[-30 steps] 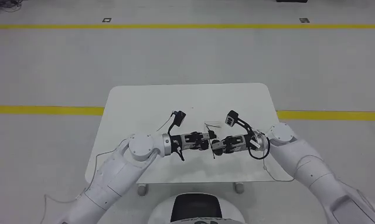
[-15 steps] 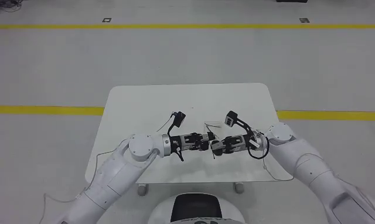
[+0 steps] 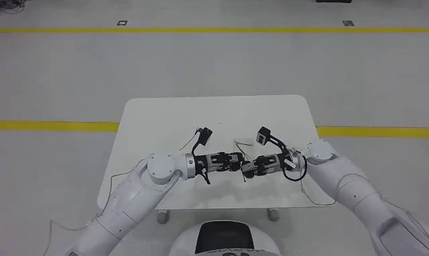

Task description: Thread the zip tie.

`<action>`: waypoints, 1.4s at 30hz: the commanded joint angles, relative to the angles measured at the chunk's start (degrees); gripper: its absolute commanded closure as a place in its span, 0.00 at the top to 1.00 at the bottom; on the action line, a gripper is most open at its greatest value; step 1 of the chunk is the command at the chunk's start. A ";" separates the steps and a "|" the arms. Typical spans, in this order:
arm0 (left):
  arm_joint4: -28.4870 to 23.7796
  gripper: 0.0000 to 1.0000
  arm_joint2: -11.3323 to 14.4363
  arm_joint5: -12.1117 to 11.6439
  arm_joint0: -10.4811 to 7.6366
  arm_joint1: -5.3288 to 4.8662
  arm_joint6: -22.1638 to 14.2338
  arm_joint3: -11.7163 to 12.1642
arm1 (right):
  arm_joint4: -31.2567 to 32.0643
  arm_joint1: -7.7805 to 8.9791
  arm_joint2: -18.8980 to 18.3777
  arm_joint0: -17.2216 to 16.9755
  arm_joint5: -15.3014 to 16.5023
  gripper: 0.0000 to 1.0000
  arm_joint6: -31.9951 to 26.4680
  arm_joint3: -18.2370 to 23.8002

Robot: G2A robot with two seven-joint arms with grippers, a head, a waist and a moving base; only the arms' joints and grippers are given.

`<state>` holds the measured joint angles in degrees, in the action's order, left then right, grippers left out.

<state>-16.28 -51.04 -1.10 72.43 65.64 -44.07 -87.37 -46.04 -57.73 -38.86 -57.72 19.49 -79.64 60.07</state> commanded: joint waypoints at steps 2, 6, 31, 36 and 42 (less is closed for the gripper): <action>-0.08 0.16 0.16 0.01 -0.11 -0.05 0.00 0.05 | -0.10 0.04 0.01 0.03 -0.01 0.00 0.00 0.00; -0.14 0.13 0.34 0.00 -0.24 -0.13 0.05 0.12 | -0.14 0.09 0.02 0.04 -0.01 0.00 0.00 0.05; -1.54 0.00 0.84 -0.53 -0.62 -0.61 1.43 1.22 | -0.33 0.17 0.21 -0.01 -0.01 1.00 0.00 0.36; -2.51 0.00 -0.80 -0.98 0.00 -1.03 2.60 1.79 | -0.80 0.36 -0.39 -0.06 -0.01 1.00 0.00 -0.10; -3.46 0.00 -3.59 -0.84 1.89 -1.69 6.24 0.88 | -0.15 0.36 -4.01 -1.49 -0.01 1.00 4.26 0.02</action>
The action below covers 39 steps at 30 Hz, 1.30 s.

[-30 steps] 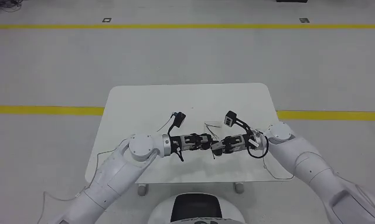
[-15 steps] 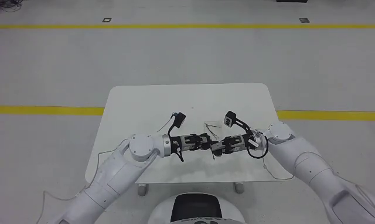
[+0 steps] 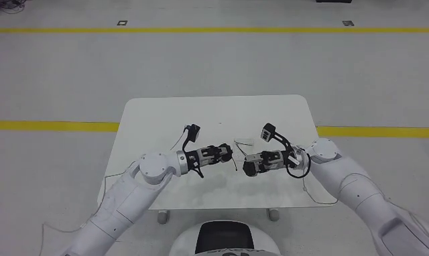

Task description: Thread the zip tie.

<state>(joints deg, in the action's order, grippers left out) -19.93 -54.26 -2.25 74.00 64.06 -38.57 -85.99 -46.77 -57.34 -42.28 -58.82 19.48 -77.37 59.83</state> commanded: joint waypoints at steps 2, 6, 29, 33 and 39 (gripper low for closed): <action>1.14 0.00 -0.51 0.27 0.34 -0.22 0.81 -1.10 | 1.10 -0.03 -0.96 -0.67 0.00 1.00 3.62 0.33; 1.14 0.00 -0.51 0.27 0.34 -0.22 0.81 -1.10 | 1.10 -0.03 -0.96 -0.67 0.00 1.00 3.62 0.33; -11.74 0.00 5.05 -1.62 -2.59 4.85 30.88 1.93 | 19.94 -2.91 -18.35 -12.65 0.00 1.00 31.48 15.57; -11.74 0.00 5.05 -1.62 -2.59 4.85 30.88 1.93 | 19.94 -2.91 -18.35 -12.65 0.00 1.00 31.48 15.57; -15.72 0.00 4.62 -0.84 -1.82 5.30 33.34 1.65 | 19.10 -3.15 -18.39 -13.20 0.00 1.00 32.25 16.62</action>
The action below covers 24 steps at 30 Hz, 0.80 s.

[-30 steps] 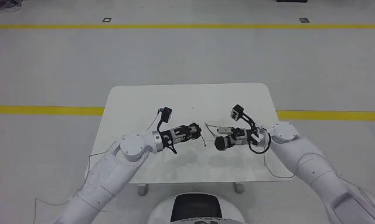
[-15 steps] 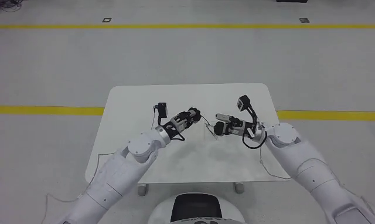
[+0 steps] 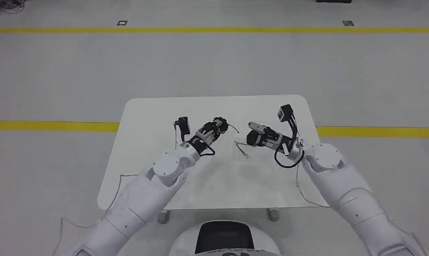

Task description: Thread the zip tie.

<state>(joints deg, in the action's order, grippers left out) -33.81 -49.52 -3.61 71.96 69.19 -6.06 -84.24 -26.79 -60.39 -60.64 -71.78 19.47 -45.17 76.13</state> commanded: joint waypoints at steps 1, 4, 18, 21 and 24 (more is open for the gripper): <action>-3.40 0.00 -0.35 1.14 0.25 0.33 1.88 -0.31 | -0.87 -0.16 -0.19 -0.20 0.01 1.00 -0.25 0.16; -4.79 0.00 -0.57 1.67 0.44 0.77 5.37 -0.71 | -0.57 -0.51 -0.82 -0.36 0.01 1.00 0.16 0.79; -7.23 0.00 -0.16 1.73 1.09 1.64 6.69 -0.31 | -0.55 -1.31 -2.65 -2.06 0.01 1.00 2.42 1.24; -7.23 0.00 0.28 1.80 1.21 1.97 7.22 -0.01 | -2.81 -1.99 -2.89 -2.20 0.01 1.00 1.38 0.88; -8.01 0.00 0.32 2.15 0.93 2.29 7.34 0.46 | -4.76 -2.77 -2.87 -1.47 0.01 1.00 -1.49 -1.36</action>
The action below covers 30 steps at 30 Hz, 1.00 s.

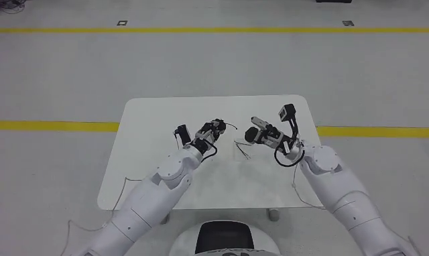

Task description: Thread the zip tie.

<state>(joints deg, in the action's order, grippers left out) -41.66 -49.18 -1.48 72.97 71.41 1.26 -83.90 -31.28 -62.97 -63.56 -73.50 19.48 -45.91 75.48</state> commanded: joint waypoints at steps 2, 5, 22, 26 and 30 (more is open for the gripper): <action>-1.01 0.00 -0.12 0.06 -0.25 0.30 0.11 0.36 | -1.12 -0.76 0.19 0.99 0.00 1.00 -2.15 -2.42; -1.44 0.00 -0.15 0.15 -0.48 0.59 0.37 0.74 | -1.02 -1.54 0.51 1.95 0.00 0.76 -3.49 -4.34; 0.27 0.00 -0.54 0.70 0.05 1.40 -0.06 0.72 | 0.80 -4.98 -0.82 3.34 0.00 0.33 -7.04 -8.34; 0.71 0.00 -0.77 0.82 0.26 1.52 -0.20 0.67 | 1.41 -5.62 -1.41 3.34 0.00 0.27 -7.58 -8.86; 1.03 0.00 -1.03 0.82 0.42 1.65 -0.26 0.66 | 2.07 -6.21 -1.97 3.31 0.00 0.20 -8.20 -9.16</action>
<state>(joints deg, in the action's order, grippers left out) -40.69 -50.16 -0.64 73.35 73.04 1.01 -83.25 -29.33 -69.08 -65.40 -70.18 19.48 -53.98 66.38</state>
